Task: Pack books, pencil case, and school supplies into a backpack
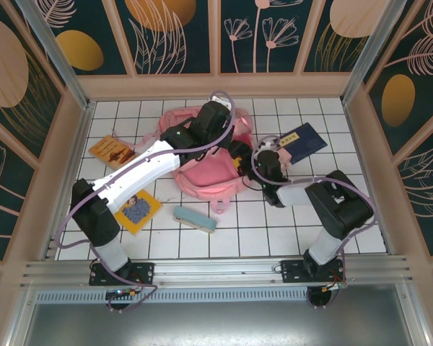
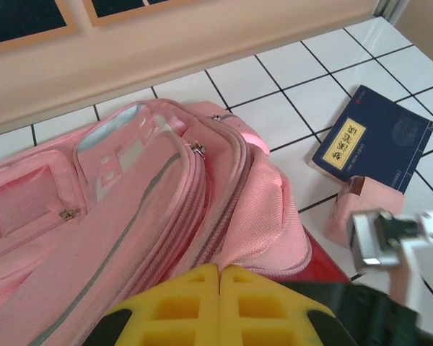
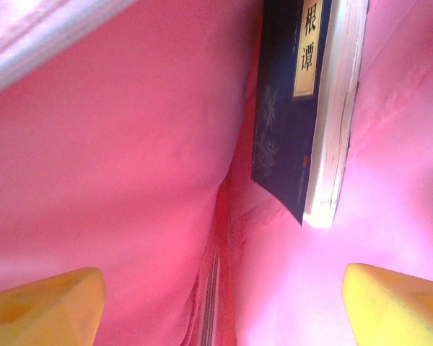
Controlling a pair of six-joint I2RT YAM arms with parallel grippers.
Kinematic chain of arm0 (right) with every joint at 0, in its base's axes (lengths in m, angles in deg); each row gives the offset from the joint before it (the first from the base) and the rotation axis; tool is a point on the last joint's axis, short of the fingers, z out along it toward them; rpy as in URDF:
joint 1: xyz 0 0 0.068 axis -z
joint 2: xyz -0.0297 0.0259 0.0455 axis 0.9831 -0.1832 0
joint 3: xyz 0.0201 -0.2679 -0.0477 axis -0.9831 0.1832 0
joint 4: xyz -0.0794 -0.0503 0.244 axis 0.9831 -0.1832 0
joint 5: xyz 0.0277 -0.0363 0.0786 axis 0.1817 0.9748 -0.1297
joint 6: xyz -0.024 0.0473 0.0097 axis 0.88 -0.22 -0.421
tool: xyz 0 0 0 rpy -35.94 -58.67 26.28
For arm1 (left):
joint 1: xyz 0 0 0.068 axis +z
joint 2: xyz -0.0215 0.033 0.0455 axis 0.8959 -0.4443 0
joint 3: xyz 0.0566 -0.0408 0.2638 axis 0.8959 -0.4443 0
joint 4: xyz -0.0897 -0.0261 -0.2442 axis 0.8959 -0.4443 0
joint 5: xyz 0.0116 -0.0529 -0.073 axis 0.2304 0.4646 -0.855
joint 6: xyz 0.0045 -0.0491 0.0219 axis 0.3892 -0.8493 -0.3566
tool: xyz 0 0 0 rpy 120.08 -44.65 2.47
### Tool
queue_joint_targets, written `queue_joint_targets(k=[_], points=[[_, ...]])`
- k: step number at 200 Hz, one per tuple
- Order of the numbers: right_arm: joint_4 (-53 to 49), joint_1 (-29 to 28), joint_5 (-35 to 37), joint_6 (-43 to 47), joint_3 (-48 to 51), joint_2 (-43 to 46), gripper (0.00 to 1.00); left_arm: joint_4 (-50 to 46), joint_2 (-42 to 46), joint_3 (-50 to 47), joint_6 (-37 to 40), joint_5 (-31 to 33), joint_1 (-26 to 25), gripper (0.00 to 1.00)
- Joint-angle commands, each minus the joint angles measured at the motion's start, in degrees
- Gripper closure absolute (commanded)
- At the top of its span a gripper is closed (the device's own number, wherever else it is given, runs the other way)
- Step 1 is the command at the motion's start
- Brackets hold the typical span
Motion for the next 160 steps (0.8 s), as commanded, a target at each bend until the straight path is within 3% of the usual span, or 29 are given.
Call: queue_joint_targets(k=[1,70,104,160], points=[[-1.5,-0.4,-0.1,2.2,5.3,8.0,0.16,5.4,-0.8,-0.6,-1.0,2.6,1.7,1.0],[-16.6,2.6,1.3,12.3,18.5,33.2,0.15,7.5,-4.6,-0.5,-1.8,0.2,2.0,1.0],[-13.1,5.5,-3.9,13.8,19.3,32.0,0.18,8.2,-6.2,0.5,-2.2,-1.2,2.0,1.0],[-13.9,4.2,-6.2,16.2,18.1,29.4,0.26,6.8,-11.4,2.6,1.6,4.5,2.7,1.0]])
